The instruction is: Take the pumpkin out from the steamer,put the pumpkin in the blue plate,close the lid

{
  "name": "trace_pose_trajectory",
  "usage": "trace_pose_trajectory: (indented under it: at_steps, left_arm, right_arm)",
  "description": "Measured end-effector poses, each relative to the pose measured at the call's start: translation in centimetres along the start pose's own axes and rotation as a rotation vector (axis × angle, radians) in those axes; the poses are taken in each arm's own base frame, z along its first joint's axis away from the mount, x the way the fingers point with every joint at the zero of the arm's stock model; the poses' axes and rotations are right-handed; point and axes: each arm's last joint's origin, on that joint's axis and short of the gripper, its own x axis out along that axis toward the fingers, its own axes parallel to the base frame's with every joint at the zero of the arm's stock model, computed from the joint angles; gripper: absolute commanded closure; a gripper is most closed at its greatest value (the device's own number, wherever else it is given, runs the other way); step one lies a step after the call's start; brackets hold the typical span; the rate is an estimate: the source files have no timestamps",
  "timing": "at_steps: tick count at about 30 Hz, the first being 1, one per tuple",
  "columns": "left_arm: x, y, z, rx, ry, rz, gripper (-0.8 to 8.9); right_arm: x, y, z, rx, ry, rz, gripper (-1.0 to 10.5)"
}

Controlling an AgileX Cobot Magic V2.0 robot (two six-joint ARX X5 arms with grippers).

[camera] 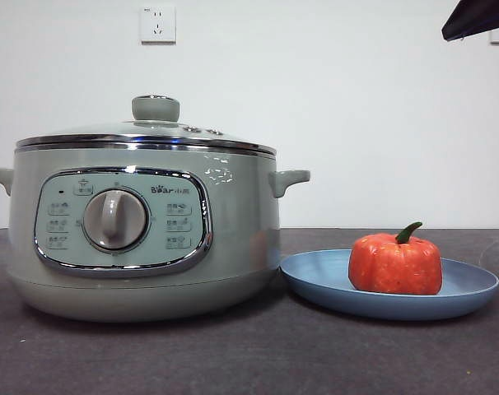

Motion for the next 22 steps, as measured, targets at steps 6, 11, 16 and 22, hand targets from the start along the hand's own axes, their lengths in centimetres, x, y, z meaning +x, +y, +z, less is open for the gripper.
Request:
trace_pose_trajectory:
  at_steps: [6, 11, 16, 22]
  left_arm:
    - [2.4, 0.7, -5.6, -0.012, -0.007, 0.081, 8.17]
    - [3.4, 1.0, -9.3, -0.030, -0.014, 0.110, 8.17]
    - [3.8, 1.2, -11.3, -0.044, 0.018, 0.126, 8.16]
    - [3.9, 1.3, -12.1, -0.053, 0.078, 0.140, 8.16]
  right_arm:
    - [0.0, 0.0, 0.0, 0.000, 0.000, 0.000, 9.6]
    - [0.0, 0.0, 0.0, 0.000, 0.000, 0.000, 9.6]
    - [0.0, 0.0, 0.0, 0.000, 0.000, 0.000, 9.6]
    - [0.0, 0.0, 0.0, 0.000, 0.000, 0.000, 9.6]
